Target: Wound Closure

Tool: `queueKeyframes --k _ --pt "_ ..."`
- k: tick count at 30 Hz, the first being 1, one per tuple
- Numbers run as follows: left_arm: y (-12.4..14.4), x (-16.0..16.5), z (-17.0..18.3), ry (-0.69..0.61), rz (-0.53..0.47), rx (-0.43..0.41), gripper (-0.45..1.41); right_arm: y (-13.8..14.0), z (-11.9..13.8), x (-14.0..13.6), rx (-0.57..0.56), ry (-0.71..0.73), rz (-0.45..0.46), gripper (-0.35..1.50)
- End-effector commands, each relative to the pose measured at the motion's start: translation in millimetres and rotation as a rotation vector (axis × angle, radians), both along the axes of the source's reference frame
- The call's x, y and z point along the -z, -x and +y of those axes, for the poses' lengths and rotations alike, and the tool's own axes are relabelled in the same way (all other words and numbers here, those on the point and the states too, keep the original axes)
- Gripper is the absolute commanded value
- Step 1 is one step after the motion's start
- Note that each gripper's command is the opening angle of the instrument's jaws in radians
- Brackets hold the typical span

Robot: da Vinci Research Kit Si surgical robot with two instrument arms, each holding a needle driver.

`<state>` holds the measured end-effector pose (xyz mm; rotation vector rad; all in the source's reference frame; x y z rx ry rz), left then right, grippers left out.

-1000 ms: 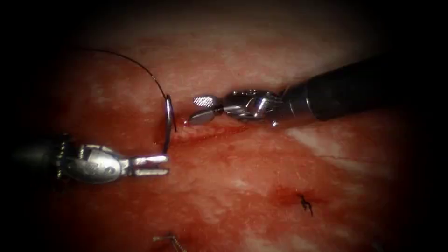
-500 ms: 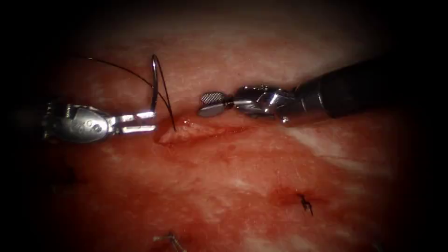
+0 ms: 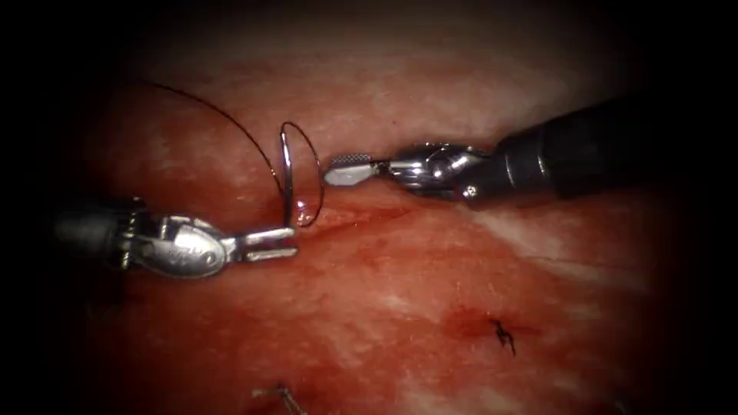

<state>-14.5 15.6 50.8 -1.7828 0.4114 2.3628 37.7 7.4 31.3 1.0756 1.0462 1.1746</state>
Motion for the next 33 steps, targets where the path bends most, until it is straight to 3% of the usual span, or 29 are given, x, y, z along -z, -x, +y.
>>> queueKeyframes --k 1,14,21,33 --pt "0.7 -0.6 -0.5 -0.003 0.002 -0.005 -0.45 -0.8 -0.7 -0.3 -0.002 -0.011 0.008 0.56" --pt "1.7 -1.0 -1.0 0.006 0.011 -0.01 -0.45 -2.3 -1.7 -0.8 0.004 -0.027 0.02 0.84" --pt "1.9 -0.9 -1.2 0.016 0.018 -0.017 -0.45 -4.5 -2.1 -1.5 0.003 -0.068 0.025 0.86" --pt "2.0 -0.8 -1.4 0.014 0.023 -0.025 -0.45 -5.1 -2.0 -1.6 -0.01 -0.162 0.019 0.52"
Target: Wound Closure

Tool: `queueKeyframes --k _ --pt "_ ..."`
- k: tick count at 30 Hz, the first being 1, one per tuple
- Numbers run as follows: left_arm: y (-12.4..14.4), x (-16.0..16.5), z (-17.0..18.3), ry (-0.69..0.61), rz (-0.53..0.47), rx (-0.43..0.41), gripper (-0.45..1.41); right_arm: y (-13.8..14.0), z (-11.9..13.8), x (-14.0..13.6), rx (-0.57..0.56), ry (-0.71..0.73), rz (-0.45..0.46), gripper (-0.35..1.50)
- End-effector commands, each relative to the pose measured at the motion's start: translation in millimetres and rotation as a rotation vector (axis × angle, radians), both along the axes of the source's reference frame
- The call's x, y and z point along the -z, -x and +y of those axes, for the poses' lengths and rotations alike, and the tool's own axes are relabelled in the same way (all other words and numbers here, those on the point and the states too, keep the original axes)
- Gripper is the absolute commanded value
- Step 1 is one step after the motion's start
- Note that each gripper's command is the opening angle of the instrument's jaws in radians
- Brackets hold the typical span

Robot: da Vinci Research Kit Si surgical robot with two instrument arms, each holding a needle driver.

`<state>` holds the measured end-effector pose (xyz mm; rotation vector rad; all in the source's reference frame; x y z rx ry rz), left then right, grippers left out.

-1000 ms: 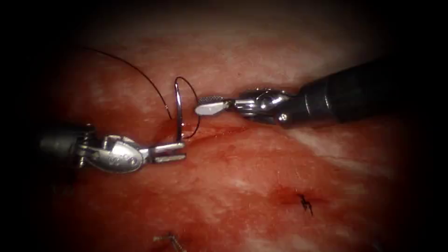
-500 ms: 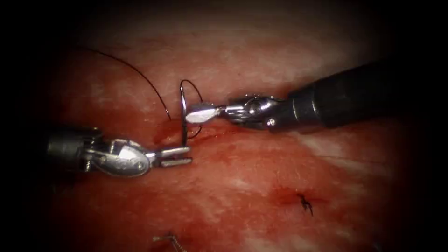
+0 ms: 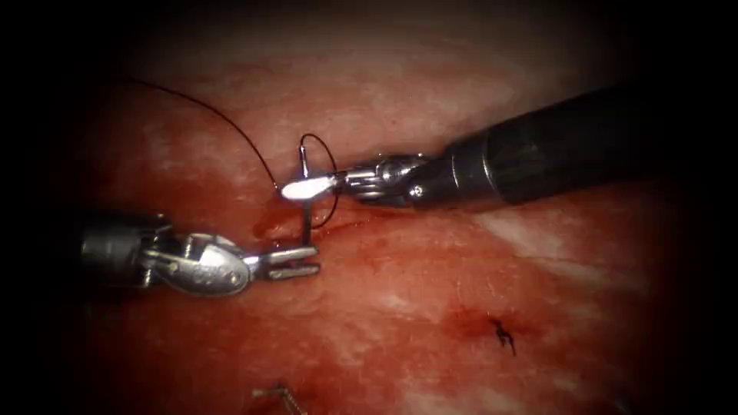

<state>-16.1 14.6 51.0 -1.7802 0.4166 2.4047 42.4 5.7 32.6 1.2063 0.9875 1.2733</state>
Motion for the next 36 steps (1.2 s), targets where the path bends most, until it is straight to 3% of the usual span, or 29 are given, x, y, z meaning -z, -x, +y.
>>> queueKeyframes --k 1,16,19,20,26,28,29,30,31,33,36 --pt "0.4 -0.5 -0.4 -0.003 0.0 0.0 -0.45 -0.4 -0.4 -0.3 0.0 -0.011 0.0 0.52" --pt "0.4 -0.5 -0.4 -0.001 0.009 -0.011 -0.45 -0.4 -0.9 -0.5 0.002 -0.03 0.005 0.49" --pt "0.4 -0.5 -0.4 -0.001 0.009 -0.011 -0.45 -0.4 -1.2 -0.6 0.018 -0.041 0.003 0.07" --pt "0.4 -0.5 -0.5 -0.001 0.009 -0.011 -0.45 -0.4 -1.3 -0.6 0.024 -0.052 -0.004 -0.33" --pt "0.5 -0.5 -0.5 -0.004 0.015 -0.016 -0.45 -0.4 -1.5 -1.4 0.057 -0.043 -0.012 -0.35" --pt "0.5 -0.4 -0.4 -0.017 0.014 -0.015 -0.15 -0.3 -1.3 -1.7 0.058 -0.007 -0.011 -0.35" --pt "0.5 -0.4 -0.4 -0.052 0.006 -0.01 0.24 -0.2 -1.0 -1.9 0.051 0.012 -0.017 -0.35" --pt "0.5 -0.4 -0.4 -0.052 0.006 -0.01 0.24 -0.2 -1.0 -1.9 0.051 0.012 -0.017 -0.35" --pt "0.6 -0.3 -0.3 -0.089 0.003 -0.009 0.54 -0.1 -0.9 -2.0 0.049 0.018 -0.019 -0.35" --pt "0.8 0.3 -0.2 -0.244 -0.03 0.005 0.81 -0.1 -0.4 -2.3 0.034 0.062 -0.04 -0.35" --pt "0.9 0.7 -0.4 -0.3 -0.047 0.017 0.81 -0.1 -0.1 -2.5 0.014 0.075 -0.043 -0.35"
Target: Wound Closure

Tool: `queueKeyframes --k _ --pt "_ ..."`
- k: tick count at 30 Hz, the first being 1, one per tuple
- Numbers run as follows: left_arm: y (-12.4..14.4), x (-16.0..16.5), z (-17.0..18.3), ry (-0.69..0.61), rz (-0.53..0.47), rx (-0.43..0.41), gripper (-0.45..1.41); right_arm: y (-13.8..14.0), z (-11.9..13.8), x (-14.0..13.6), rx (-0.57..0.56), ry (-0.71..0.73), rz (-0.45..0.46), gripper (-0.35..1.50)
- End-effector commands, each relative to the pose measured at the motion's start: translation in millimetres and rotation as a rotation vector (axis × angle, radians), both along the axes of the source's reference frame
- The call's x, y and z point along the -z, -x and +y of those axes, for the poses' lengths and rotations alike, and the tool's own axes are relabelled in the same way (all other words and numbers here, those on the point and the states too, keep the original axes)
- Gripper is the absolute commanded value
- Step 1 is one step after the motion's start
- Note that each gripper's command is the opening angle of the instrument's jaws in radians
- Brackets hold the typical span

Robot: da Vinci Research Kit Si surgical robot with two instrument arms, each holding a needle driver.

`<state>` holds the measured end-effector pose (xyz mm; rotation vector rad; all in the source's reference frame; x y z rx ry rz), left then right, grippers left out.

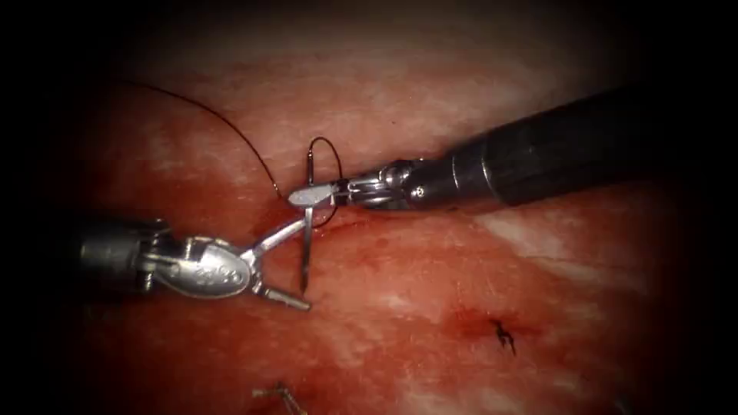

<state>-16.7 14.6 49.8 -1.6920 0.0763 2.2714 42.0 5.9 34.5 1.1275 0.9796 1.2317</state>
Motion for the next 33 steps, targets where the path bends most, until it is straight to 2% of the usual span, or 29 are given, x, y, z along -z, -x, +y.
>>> queueKeyframes --k 1,4,9,11,12,13,16,17,24,28,33 --pt "0.4 -0.2 -0.5 -0.027 -0.009 -0.008 0.84 -0.4 -0.1 -0.6 -0.018 0.01 -0.003 -0.35" --pt "0.4 0.6 -1.1 -0.078 -0.026 -0.048 0.91 -0.3 0.4 -0.8 -0.036 0.046 -0.014 -0.35" --pt "-0.8 2.0 -1.4 -0.195 -0.071 -0.092 0.86 0.0 1.4 -0.7 -0.039 0.198 -0.001 -0.35" --pt "-1.7 2.3 -1.3 -0.257 -0.09 -0.103 0.62 0.1 1.8 -0.5 -0.029 0.287 0.002 -0.35" --pt "-2.2 2.4 -1.2 -0.265 -0.093 -0.113 0.44 0.2 2.0 -0.3 -0.021 0.326 0.005 -0.35" --pt "-2.9 2.5 -1.1 -0.279 -0.098 -0.124 0.17 0.3 2.2 -0.2 -0.013 0.37 0.008 -0.35" --pt "-4.5 2.4 -0.8 -0.316 -0.087 -0.158 -0.33 0.8 2.7 0.2 0.009 0.486 0.017 -0.35" --pt "-5.0 2.3 -0.7 -0.331 -0.079 -0.163 -0.45 0.9 2.8 0.2 0.015 0.514 0.019 -0.35" --pt "-7.2 -0.5 1.2 -0.393 0.006 -0.112 -0.45 1.3 3.1 0.4 0.044 0.668 0.029 -0.35" --pt "-6.6 -3.6 2.1 -0.389 0.112 -0.061 -0.45 1.1 3.2 0.5 0.061 0.753 0.038 -0.35" --pt "-5.1 -5.8 1.6 -0.391 0.177 -0.056 -0.45 1.1 3.6 0.9 0.069 0.818 0.043 -0.35"
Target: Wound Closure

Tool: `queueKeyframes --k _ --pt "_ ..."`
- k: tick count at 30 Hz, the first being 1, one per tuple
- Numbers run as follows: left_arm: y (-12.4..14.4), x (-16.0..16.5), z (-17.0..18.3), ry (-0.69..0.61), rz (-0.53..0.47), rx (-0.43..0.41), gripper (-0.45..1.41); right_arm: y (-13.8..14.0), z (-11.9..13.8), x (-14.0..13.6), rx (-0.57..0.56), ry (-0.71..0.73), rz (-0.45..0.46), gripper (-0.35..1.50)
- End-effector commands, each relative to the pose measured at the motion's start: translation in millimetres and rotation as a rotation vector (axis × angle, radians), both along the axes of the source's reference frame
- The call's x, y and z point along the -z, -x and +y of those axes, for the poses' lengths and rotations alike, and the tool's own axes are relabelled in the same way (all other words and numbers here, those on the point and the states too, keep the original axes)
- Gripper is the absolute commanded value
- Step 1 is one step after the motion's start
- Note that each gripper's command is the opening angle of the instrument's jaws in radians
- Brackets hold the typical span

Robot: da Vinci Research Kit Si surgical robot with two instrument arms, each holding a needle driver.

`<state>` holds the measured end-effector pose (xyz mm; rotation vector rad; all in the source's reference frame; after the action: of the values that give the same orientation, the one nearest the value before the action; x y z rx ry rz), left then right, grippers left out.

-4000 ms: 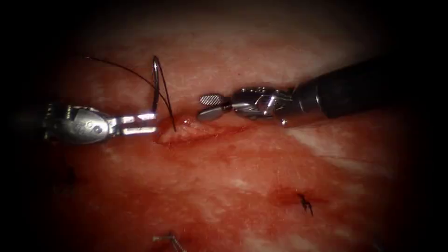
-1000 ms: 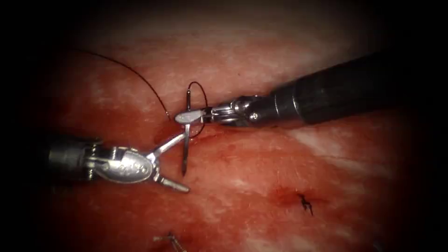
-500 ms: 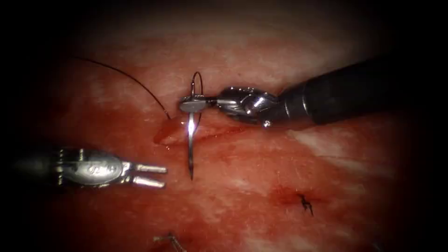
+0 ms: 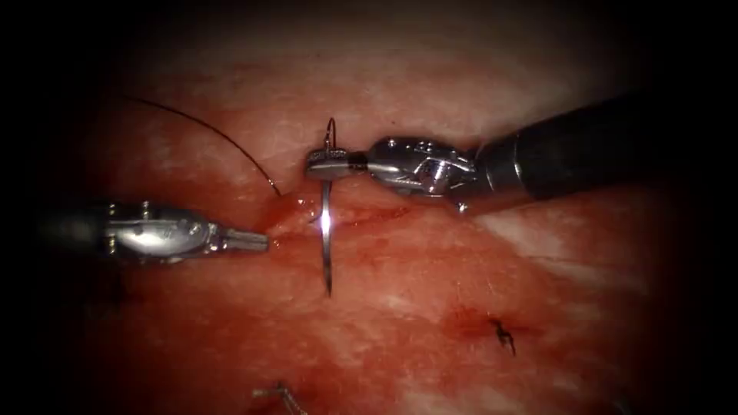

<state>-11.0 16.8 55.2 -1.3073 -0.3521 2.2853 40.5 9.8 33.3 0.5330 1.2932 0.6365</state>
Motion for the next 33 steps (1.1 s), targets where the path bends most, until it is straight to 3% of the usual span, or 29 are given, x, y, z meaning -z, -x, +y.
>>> queueKeyframes --k 1,9,16,23,33 --pt "0.9 -0.9 -0.7 -0.003 0.011 -0.006 -0.45 -0.4 -0.2 -0.3 0.001 0.011 0.002 -0.35" --pt "2.6 -3.6 0.1 -0.006 0.047 -0.014 -0.45 -0.6 0.2 0.5 0.0 0.092 0.015 -0.35" --pt "2.8 -6.4 1.2 -0.011 0.106 -0.039 -0.45 -0.9 0.1 0.7 0.009 0.15 0.016 -0.35" --pt "2.8 -9.9 0.0 -0.041 0.201 -0.099 -0.45 -1.0 0.0 0.9 0.015 0.19 0.016 -0.35" --pt "3.0 -12.6 0.9 -0.082 0.234 -0.129 -0.45 -1.3 0.2 0.8 0.02 0.237 0.014 -0.35"
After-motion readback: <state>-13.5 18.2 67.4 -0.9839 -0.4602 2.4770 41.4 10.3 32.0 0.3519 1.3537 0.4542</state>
